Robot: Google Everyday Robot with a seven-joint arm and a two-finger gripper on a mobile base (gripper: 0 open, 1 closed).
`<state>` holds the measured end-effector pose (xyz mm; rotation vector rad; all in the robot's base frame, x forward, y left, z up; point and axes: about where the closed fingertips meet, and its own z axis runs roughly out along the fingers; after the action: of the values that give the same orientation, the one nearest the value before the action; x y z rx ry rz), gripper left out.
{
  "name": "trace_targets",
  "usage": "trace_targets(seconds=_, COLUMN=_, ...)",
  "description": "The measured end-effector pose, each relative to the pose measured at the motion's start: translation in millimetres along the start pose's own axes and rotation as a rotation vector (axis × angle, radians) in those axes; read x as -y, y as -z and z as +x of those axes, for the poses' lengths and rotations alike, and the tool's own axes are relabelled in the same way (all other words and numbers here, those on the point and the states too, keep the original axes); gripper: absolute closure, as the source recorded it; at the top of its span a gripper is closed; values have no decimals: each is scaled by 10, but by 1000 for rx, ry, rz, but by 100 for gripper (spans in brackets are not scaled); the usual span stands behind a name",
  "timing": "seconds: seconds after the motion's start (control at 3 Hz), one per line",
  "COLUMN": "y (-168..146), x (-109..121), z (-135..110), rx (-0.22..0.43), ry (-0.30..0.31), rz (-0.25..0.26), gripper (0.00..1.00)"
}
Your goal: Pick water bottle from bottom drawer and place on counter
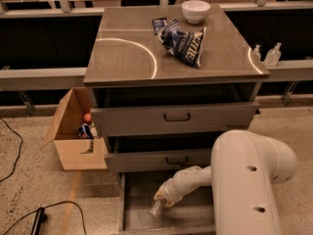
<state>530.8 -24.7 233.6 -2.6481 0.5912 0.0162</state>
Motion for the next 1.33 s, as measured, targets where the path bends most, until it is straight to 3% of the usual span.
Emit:
trace_targets(seconds=0.67, y=1182, x=-285, z=270, rx=-140, ry=-137, rz=-20, gripper=100)
trace_targets(seconds=1.33, y=1236, x=-336, z=269, rx=-147, ry=-160, rz=-32, gripper=100)
